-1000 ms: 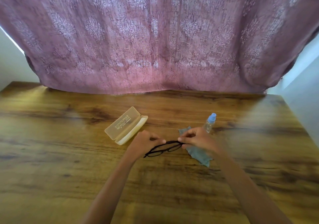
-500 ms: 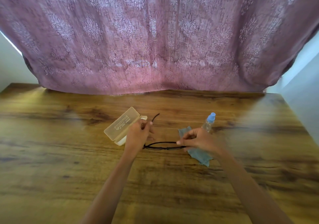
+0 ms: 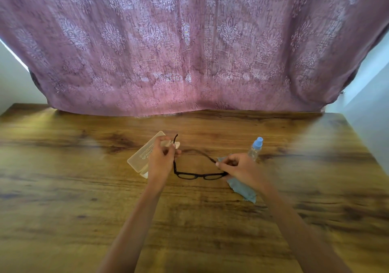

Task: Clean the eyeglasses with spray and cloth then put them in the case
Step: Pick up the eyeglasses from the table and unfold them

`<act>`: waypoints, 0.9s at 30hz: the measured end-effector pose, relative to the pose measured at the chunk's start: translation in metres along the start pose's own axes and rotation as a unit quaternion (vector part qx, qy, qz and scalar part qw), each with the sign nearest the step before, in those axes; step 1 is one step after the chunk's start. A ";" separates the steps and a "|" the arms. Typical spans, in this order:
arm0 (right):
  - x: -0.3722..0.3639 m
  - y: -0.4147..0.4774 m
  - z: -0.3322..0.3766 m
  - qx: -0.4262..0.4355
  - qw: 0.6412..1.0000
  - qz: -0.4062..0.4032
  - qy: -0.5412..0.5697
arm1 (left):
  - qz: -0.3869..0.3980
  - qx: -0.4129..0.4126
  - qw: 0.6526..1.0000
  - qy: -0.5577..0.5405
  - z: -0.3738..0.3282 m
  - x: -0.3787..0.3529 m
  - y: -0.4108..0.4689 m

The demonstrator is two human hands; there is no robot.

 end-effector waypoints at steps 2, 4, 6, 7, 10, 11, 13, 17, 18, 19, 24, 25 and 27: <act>0.004 0.001 0.001 0.002 0.999 -0.032 0.006 | 0.004 -0.003 1.000 0.011 0.000 0.001 -0.001; 0.011 0.002 -0.001 -0.001 0.997 -0.073 0.033 | 0.017 -0.008 1.000 0.024 0.000 0.002 -0.001; 0.016 0.003 -0.002 -0.003 0.993 -0.106 0.055 | 0.037 -0.039 0.996 0.066 -0.004 0.003 -0.003; 0.019 0.003 -0.002 0.000 0.991 -0.121 0.055 | 0.049 -0.068 0.991 0.100 -0.009 0.003 -0.005; 0.026 0.005 -0.001 0.007 0.987 -0.151 0.052 | 0.067 -0.181 0.964 0.183 -0.025 0.005 -0.014; 0.029 0.006 0.000 0.007 0.986 -0.156 0.056 | 0.081 -0.231 0.948 0.201 -0.031 0.004 -0.019; 0.033 0.007 0.001 0.005 0.985 -0.161 0.064 | 0.125 -0.341 0.906 0.217 -0.046 0.000 -0.032; 0.042 0.009 0.008 0.015 0.984 -0.164 0.075 | 0.155 -0.454 0.845 0.236 -0.064 -0.003 -0.050; 0.044 0.009 0.011 0.019 0.983 -0.164 0.077 | 0.152 -0.468 0.837 0.240 -0.068 -0.003 -0.052; 0.047 0.009 0.014 0.020 0.983 -0.167 0.077 | 0.150 -0.480 0.828 0.248 -0.072 -0.003 -0.054; 0.056 0.010 0.020 0.018 0.982 -0.146 0.121 | 0.108 -0.510 0.801 0.296 -0.090 -0.003 -0.056; 0.056 0.010 0.021 0.022 0.980 -0.136 0.143 | 0.096 -0.514 0.799 0.297 -0.095 -0.002 -0.056; 0.058 0.009 0.021 0.034 0.974 -0.147 0.171 | 0.066 -0.516 0.802 0.292 -0.105 0.000 -0.055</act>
Point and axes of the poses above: each hand's wrist, its own y-axis towards the middle knuckle, its own x-axis out of the back of the hand, z = x × y, the point moved 7 cm from there along y, towards the middle knuckle, and after that the axes turned 7 degrees about -x, right-handed, at the moved point
